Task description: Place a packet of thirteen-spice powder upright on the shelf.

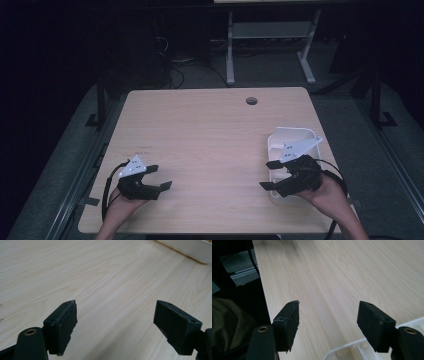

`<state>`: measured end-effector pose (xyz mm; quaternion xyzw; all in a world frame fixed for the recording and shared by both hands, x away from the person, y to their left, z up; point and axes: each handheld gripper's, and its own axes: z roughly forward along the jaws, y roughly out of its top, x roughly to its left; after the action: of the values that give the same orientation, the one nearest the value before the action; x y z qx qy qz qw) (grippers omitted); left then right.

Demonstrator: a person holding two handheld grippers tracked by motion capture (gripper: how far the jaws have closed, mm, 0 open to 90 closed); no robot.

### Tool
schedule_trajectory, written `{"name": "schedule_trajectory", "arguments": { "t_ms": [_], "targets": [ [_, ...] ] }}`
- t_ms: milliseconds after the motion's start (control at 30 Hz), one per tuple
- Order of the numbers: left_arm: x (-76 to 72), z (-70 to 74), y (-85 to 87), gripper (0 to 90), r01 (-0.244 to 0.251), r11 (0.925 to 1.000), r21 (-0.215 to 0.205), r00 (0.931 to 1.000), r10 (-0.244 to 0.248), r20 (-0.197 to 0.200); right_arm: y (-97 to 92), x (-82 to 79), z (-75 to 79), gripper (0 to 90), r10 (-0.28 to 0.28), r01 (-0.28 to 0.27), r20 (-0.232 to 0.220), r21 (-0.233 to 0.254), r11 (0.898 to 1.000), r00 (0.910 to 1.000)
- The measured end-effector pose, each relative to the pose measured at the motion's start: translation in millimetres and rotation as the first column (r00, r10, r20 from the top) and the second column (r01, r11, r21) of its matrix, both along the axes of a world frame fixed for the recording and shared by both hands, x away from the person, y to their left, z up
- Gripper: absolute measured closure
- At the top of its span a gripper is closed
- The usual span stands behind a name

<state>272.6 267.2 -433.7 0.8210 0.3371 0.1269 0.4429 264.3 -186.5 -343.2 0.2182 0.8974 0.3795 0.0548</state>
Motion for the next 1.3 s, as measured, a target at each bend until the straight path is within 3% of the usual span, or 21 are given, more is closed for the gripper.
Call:
{"name": "schedule_trajectory", "arguments": {
  "t_ms": [433,1300],
  "targets": [
    [-0.3,0.8,1.3,18.3,0.002,1.0,-0.001,1.0,-0.002,0.005,38.0,-1.8,-5.9,33.8,0.016,-0.015,-0.046,0.021,1.0,0.9988],
    [-0.8,2.0,2.2,18.0,0.006,0.9999,0.011,0.9999,-0.006,0.011,90.4,2.4,-14.2,32.2,0.08,-0.078,-0.05,0.041,0.996,0.9956]
  ]
}}
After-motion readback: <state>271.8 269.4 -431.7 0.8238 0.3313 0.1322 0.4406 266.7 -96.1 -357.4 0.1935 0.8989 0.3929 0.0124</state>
